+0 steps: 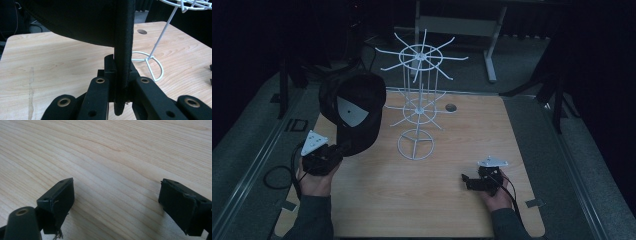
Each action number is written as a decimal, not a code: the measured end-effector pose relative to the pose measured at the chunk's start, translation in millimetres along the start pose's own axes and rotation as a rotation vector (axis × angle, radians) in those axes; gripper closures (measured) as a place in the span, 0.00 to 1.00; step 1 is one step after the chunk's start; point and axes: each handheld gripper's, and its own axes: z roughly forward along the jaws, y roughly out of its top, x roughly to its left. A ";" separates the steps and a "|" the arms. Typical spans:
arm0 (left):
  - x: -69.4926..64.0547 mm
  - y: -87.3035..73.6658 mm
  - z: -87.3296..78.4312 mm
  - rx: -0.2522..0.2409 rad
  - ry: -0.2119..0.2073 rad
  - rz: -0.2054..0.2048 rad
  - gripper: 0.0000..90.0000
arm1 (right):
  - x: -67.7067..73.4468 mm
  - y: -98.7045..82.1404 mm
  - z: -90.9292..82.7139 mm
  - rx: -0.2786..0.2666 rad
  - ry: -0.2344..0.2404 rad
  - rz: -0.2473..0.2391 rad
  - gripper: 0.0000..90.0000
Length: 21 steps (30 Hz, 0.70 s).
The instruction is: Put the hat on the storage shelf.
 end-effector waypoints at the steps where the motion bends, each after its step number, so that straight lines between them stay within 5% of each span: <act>1: -0.7 1.8 -0.7 -0.005 0.002 0.008 0.96 | 0.0 0.0 0.0 0.000 0.000 0.000 0.15; 21: -11.9 17.6 -7.6 -0.060 0.016 0.067 0.96 | 0.0 0.1 -0.1 0.001 -0.001 0.000 0.15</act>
